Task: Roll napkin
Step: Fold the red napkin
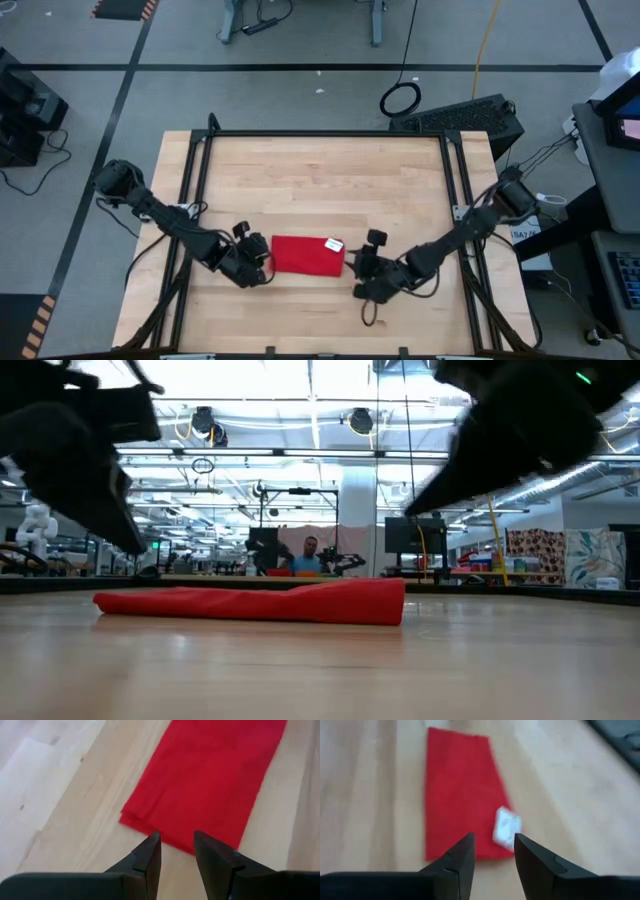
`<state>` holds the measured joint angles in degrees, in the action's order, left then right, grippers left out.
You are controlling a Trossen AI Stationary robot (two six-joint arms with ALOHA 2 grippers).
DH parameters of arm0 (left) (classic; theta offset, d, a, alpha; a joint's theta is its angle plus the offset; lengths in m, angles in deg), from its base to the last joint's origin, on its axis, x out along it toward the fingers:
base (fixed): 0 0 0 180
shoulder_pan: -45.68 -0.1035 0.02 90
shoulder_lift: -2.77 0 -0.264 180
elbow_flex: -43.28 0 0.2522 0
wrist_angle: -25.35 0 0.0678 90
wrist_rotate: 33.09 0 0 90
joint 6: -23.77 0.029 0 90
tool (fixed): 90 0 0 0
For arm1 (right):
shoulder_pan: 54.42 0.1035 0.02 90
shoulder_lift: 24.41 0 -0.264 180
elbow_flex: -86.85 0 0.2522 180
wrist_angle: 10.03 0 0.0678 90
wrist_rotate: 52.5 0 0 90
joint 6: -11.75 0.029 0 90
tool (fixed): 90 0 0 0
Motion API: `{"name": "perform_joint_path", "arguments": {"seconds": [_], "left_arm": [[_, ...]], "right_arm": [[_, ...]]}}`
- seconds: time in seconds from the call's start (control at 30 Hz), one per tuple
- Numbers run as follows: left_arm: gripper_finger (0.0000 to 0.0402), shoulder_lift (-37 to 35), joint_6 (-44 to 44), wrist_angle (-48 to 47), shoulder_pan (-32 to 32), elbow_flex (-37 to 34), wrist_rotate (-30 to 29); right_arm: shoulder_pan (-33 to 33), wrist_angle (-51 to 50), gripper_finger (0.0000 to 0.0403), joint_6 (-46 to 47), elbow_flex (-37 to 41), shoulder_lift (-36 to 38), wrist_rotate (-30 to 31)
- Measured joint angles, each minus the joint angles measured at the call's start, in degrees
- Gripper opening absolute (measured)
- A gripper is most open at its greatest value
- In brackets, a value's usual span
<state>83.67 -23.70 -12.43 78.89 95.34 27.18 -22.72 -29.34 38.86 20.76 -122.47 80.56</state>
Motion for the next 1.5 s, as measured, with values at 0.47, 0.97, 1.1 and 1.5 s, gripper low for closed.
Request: {"name": "perform_joint_path", "arguments": {"seconds": [0.47, 0.97, 1.1, 1.5], "left_arm": [[0.0122, 0.0, 3.8, 13.3, -1.1, -12.3, -1.4], [0.0122, 0.0, 27.3, 22.9, -12.5, -13.6, 8.2], [0.0122, 0.0, 29.7, 23.0, -14.1, -13.6, 8.3], [0.0122, -4.3, 14.9, 13.0, -11.8, -13.5, 15.4]], "right_arm": [[-3.9, 27.1, 0.0014, 3.3, 17.3, -3.0, -6.8], [-13.0, 40.4, 0.0001, -3.6, 17.2, -8.1, -13.4], [-14.1, 45.2, 0.0001, -6.2, 17.2, -8.1, -15.4], [-14.5, 39.9, 0.0000, -3.7, 17.2, -7.9, -14.5]]}}
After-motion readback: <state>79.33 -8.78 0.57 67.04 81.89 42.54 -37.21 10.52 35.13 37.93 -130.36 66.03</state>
